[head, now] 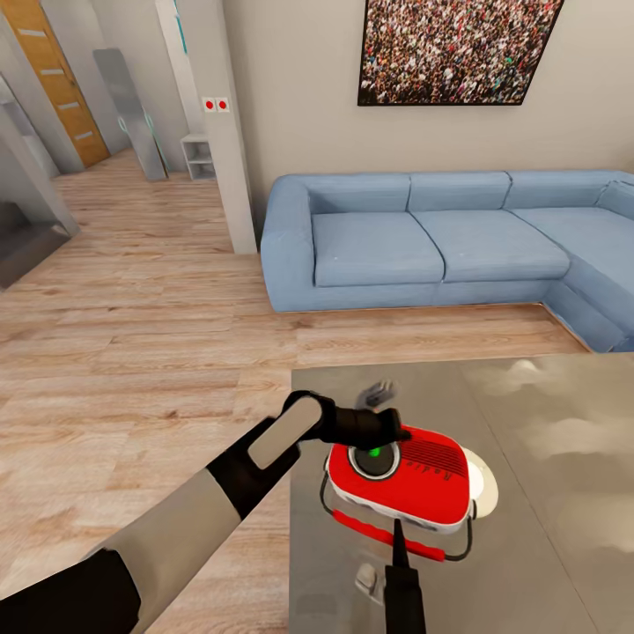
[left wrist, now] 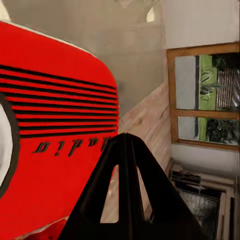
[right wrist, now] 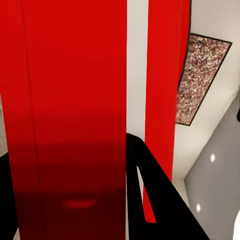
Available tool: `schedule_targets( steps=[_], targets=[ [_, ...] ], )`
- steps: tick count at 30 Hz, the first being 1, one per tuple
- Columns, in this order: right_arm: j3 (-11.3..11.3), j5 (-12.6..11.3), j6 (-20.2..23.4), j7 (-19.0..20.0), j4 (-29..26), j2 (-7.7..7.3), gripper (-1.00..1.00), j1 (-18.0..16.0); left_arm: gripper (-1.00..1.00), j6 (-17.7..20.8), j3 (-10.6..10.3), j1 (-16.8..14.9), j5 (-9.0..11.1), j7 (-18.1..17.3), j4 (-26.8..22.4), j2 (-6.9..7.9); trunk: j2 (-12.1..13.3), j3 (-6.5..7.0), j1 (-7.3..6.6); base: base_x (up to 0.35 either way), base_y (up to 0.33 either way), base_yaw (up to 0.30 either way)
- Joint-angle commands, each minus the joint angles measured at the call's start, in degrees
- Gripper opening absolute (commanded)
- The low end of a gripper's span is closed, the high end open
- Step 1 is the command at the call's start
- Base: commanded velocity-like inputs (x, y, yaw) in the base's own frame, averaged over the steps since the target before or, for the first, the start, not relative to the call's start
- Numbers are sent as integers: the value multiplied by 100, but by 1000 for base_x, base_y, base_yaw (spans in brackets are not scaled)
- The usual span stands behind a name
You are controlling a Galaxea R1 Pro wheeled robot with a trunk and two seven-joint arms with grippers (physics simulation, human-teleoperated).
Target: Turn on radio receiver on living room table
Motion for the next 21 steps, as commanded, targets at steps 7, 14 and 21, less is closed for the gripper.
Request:
schedule_targets(
  steps=[7, 14, 21],
  targets=[
    [0, 39, 11, 45, -5, -4, -100, -1, -100, 1, -8, -7, -47, -38, -388, 0, 0, 0, 0, 0, 0, 0],
    [-7, 31, -11, 51, 17, -28, -100, -1, -100, -5, 8, -8, -154, -93, -811, 0, 0, 0, 0, 0, 0, 0],
    [-50, 46, -41, 148, -2, -40, -100, -3, -100, -125, -1, -5, -154, -101, -1681, 896, 0, 0, 0, 0, 0, 0]
  ],
)
